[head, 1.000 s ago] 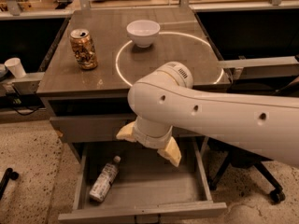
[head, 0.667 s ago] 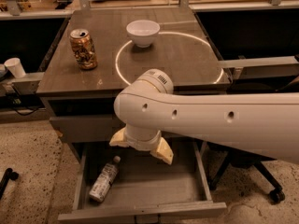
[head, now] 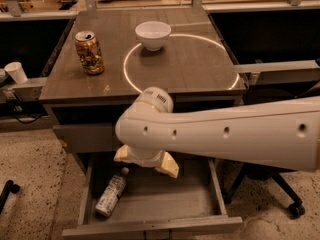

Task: Pick blue plastic bottle from middle drawer and place on counter

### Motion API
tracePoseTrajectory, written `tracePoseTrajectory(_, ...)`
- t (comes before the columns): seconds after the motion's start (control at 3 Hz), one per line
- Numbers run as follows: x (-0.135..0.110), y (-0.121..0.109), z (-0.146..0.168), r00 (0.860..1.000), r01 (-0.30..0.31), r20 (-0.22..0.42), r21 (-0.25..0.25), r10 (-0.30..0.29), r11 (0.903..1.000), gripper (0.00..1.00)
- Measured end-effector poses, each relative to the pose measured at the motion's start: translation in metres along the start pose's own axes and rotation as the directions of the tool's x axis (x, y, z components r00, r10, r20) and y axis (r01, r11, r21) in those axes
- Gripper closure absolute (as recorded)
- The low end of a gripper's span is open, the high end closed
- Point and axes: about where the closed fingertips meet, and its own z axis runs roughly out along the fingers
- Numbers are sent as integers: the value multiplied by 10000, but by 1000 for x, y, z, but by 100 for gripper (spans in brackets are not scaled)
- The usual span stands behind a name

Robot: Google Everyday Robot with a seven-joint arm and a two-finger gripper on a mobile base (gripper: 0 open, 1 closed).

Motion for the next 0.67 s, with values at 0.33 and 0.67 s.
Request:
tracePoseTrajectory(0.33, -1, -19, 53, 9991, 251, -349, 386, -238, 9989, 0)
tracePoseTrajectory(0.67, 0, -4, 52, 9956, 173, -927, 360, -139, 9992, 0)
